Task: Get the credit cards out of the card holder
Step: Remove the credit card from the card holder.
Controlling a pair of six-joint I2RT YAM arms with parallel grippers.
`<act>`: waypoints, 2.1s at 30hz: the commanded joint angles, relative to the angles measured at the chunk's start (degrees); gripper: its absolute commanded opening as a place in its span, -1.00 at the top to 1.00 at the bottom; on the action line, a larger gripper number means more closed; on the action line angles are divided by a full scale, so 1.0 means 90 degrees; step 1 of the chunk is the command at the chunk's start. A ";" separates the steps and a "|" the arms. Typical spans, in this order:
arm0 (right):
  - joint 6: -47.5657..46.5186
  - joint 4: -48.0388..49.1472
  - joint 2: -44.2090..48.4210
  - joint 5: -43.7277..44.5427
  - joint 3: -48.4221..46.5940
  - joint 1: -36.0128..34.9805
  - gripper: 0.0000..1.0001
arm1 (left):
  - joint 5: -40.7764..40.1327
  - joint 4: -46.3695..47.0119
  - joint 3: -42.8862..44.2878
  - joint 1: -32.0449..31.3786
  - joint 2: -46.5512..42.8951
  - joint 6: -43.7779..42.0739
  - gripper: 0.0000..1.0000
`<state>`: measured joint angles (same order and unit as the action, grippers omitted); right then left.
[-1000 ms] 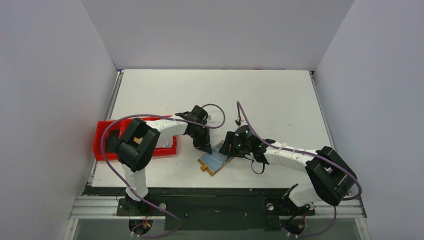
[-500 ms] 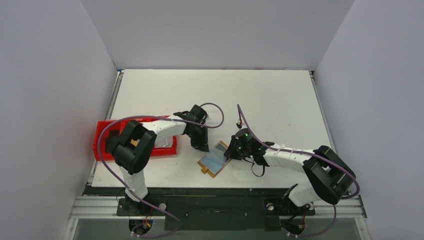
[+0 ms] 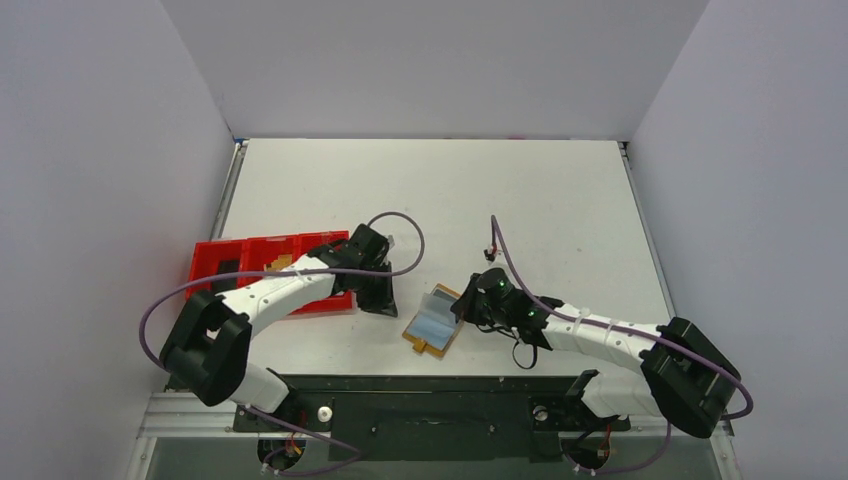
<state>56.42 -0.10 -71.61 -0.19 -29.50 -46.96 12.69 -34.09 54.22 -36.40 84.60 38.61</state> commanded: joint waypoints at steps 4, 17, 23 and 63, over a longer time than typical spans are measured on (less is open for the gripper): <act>0.0272 0.0173 -0.0052 0.0529 0.0047 -0.0330 1.00 | 0.0376 0.0749 -0.0942 -0.0682 -0.0296 0.0883 1.00; 0.0371 0.0564 -0.0630 0.0505 -0.0462 -0.1169 1.00 | -0.0132 0.1263 -0.0907 -0.0659 0.0647 0.1089 1.00; 0.0320 0.0632 -0.0752 0.0623 -0.0572 -0.1198 1.00 | -0.0178 0.1186 -0.0233 -0.0365 0.1398 0.0642 1.00; 0.0082 0.0117 -0.0698 0.0949 -0.0832 -0.1091 0.10 | 0.0913 0.0600 0.1717 -0.0365 0.1808 0.0204 1.00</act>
<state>57.60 2.46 -81.25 5.19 -38.39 -57.30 18.28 -31.00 66.46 -38.72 98.61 40.03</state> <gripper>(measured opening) 0.454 0.003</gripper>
